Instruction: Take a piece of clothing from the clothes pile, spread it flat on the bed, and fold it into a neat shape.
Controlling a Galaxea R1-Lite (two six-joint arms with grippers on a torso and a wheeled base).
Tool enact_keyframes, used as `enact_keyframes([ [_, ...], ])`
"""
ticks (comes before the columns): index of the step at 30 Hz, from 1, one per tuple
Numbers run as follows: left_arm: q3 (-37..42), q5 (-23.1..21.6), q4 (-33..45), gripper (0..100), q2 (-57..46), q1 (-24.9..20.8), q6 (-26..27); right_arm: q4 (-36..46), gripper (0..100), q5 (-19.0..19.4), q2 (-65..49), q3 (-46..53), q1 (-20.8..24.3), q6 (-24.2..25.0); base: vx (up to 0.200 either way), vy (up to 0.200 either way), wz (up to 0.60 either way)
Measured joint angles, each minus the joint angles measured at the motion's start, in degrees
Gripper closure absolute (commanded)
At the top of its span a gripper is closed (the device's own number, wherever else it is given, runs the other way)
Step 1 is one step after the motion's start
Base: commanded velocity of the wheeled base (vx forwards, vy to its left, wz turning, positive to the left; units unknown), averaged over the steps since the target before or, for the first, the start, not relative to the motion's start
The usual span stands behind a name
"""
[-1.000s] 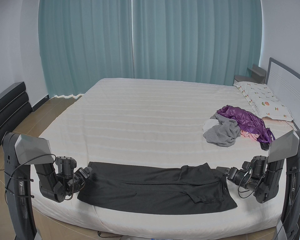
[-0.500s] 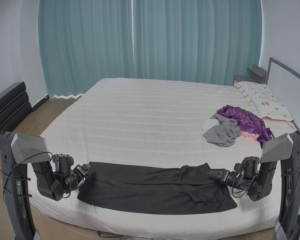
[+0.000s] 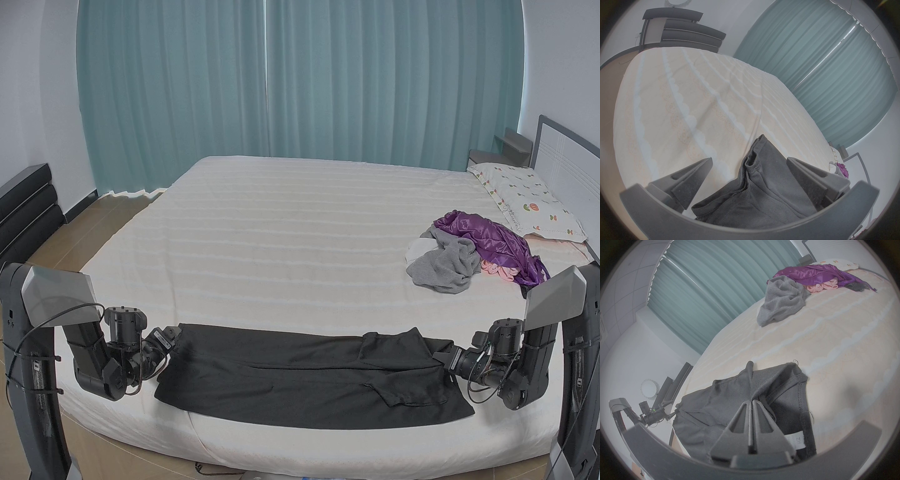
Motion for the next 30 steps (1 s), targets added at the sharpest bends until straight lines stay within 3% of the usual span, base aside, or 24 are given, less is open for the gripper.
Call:
enact_keyframes([
  [14,-3.49,-0.09,0.74,0,0.16,0.00,-0.09,-2.77,100,0.16,0.52,5.06,-0.84,-2.12,0.000,0.000,0.00],
  [15,-4.41,-0.09,0.99,0,0.22,0.05,-0.09,-2.79,0,0.13,0.63,5.10,-0.84,-2.16,0.000,0.000,0.00],
  [24,-12.17,-0.59,10.90,0,1.21,0.05,1.27,-2.94,0,0.17,1.21,5.03,-0.77,-1.72,0.000,0.000,0.00],
  [30,-12.06,-6.42,11.39,0,1.43,0.41,5.84,-3.21,0,0.41,0.40,5.42,-1.82,0.52,0.000,0.000,0.00],
])
